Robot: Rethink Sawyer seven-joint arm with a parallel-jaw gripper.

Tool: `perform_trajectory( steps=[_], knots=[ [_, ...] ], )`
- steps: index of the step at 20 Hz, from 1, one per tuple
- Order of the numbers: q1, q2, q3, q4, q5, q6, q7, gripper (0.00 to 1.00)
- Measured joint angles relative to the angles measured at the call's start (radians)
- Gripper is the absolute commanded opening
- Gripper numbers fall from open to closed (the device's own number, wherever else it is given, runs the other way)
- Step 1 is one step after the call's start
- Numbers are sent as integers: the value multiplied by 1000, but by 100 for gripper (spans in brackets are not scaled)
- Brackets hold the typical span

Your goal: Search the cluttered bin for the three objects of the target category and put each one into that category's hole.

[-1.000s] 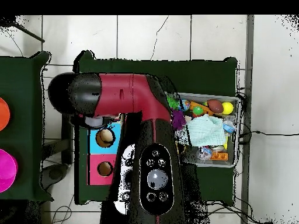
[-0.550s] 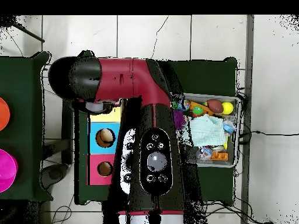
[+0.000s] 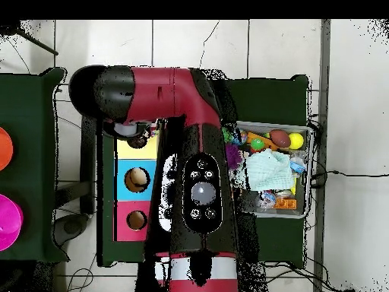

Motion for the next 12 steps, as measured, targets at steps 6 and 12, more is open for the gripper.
perform_trajectory(
  steps=[6,12],
  knots=[
    [0,21,0,-7,0,0,0,0],
    [0,32,0,-17,0,0,0,100]
  ],
)
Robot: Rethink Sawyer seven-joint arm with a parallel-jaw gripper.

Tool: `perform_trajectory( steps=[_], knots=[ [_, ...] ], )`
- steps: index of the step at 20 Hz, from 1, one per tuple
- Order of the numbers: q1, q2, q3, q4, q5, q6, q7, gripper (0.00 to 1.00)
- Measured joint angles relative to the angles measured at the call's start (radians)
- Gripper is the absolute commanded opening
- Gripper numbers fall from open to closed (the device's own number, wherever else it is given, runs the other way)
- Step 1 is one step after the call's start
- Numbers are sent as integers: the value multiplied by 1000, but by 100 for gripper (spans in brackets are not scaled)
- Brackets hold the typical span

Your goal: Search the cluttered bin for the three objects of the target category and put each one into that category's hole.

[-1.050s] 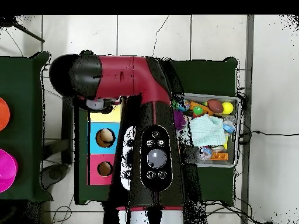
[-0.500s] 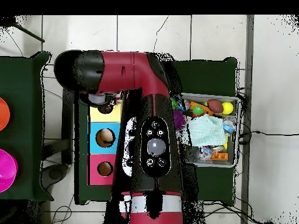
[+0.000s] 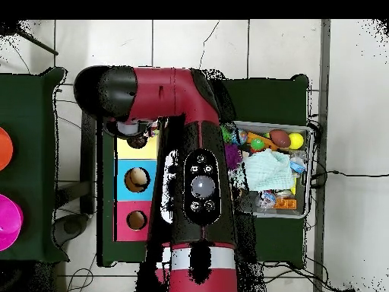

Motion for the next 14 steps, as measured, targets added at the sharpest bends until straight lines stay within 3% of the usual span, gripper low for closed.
perform_trajectory(
  steps=[14],
  knots=[
    [0,9,0,-21,-4,0,0,100]
  ],
)
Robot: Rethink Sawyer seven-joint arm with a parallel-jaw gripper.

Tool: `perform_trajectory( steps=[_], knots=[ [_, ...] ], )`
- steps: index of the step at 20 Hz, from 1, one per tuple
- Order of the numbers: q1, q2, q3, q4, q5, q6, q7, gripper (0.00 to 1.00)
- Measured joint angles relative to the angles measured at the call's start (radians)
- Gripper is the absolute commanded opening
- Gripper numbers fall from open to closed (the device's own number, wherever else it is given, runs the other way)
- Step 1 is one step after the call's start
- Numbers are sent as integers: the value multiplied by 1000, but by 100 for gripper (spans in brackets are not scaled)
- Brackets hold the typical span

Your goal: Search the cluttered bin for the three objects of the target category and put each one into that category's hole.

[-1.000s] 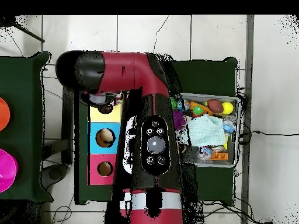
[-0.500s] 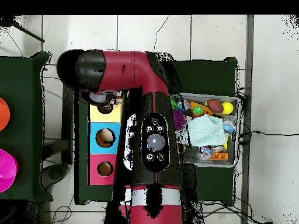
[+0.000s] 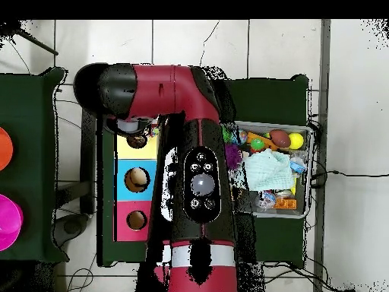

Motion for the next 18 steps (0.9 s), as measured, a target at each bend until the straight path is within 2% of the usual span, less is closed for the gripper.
perform_trajectory(
  steps=[18],
  knots=[
    [0,9,0,0,-5,0,0,100]
  ],
)
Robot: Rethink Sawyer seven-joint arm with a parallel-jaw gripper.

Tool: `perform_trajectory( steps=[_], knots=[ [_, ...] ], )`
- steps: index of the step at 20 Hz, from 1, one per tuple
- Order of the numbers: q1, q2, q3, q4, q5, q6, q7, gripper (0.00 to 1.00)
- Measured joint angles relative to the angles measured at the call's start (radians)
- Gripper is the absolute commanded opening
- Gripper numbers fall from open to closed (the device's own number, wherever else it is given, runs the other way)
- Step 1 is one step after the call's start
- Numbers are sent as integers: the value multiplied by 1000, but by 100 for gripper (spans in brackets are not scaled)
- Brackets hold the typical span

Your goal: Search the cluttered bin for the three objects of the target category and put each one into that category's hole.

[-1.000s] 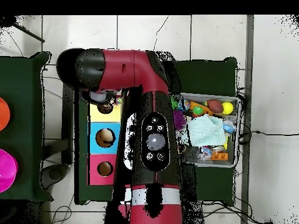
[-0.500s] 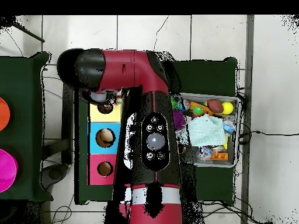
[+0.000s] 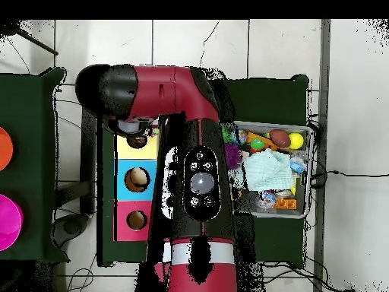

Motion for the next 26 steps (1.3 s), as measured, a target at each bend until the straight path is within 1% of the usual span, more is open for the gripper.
perform_trajectory(
  steps=[8,26],
  knots=[
    [0,15,0,0,-5,-2,0,100],
    [0,47,0,0,-16,-56,0,100]
  ],
)
